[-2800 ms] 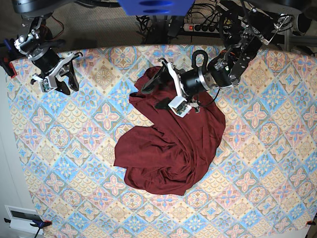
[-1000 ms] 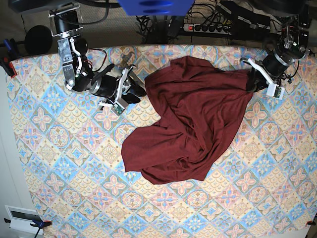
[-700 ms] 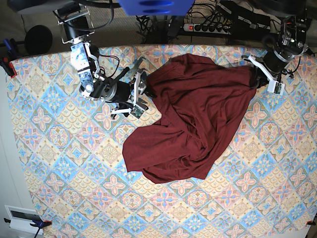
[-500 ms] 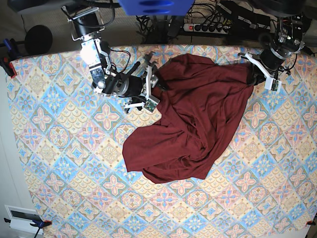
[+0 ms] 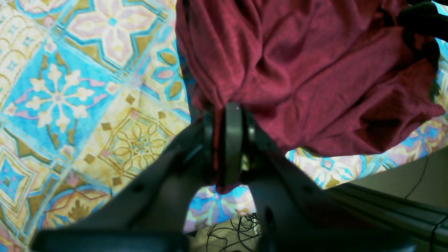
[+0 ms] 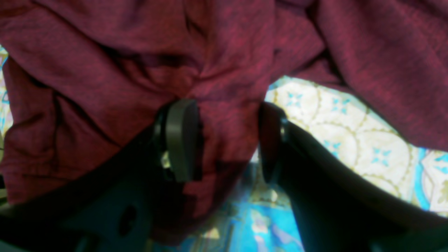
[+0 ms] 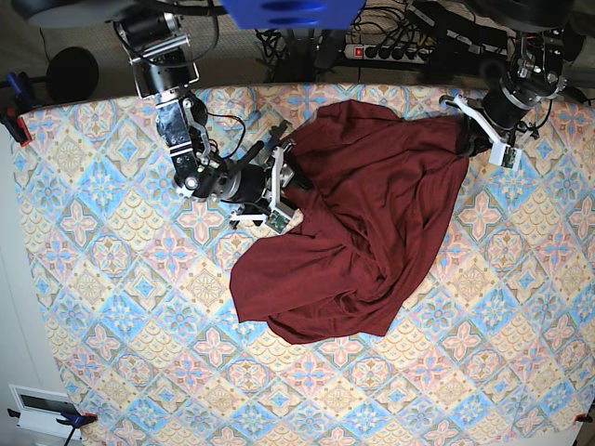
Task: Layout the t-shirt on the table in an organized manner, then fold the t-shirt properly
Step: 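Release the shirt with both grippers and lift them, then grasp the shirt with the right gripper and drag it outward to flatten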
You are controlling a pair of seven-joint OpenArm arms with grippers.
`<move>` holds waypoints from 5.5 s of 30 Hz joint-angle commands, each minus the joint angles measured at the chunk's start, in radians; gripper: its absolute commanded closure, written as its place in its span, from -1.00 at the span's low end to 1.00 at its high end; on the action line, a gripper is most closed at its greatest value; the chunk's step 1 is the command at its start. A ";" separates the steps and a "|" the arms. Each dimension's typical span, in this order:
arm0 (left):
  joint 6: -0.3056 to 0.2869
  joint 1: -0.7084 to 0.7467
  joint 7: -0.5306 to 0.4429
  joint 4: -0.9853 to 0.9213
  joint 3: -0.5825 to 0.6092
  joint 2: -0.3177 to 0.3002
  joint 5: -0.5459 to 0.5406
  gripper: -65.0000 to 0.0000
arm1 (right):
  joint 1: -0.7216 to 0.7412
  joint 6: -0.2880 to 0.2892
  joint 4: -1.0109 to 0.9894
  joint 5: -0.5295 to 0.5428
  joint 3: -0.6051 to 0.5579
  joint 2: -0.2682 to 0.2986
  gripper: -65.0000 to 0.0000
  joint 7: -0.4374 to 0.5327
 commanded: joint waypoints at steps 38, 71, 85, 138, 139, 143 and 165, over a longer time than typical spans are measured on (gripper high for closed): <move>0.002 -0.068 0.096 0.053 0.219 0.036 -0.185 0.88 | 0.119 0.002 0.099 0.019 0.618 0.208 1.00 0.074; 0.004 -0.132 0.340 0.030 -0.430 0.174 -0.435 0.39 | 0.046 0.002 0.197 -0.217 0.206 -0.255 0.56 -0.026; 0.004 -0.135 0.340 0.028 -0.426 0.178 -0.381 0.39 | 0.066 -0.065 0.154 -0.269 0.186 -0.266 0.24 0.017; 0.001 -0.137 0.335 0.021 -0.426 0.178 -0.348 0.39 | 0.064 -0.408 0.119 -0.263 0.092 -0.266 1.00 0.195; 0.001 -0.137 0.335 0.021 -0.426 0.178 -0.343 0.39 | 0.064 -0.408 0.134 -0.263 0.111 -0.266 1.00 0.195; 0.001 -0.137 0.335 0.021 -0.426 0.178 -0.342 0.39 | 0.069 -0.405 0.146 -0.260 0.174 -0.226 1.00 0.195; 0.001 -0.212 0.340 0.021 -0.426 0.178 -0.317 0.40 | 0.441 -0.404 -0.314 -0.005 0.523 0.260 1.00 0.275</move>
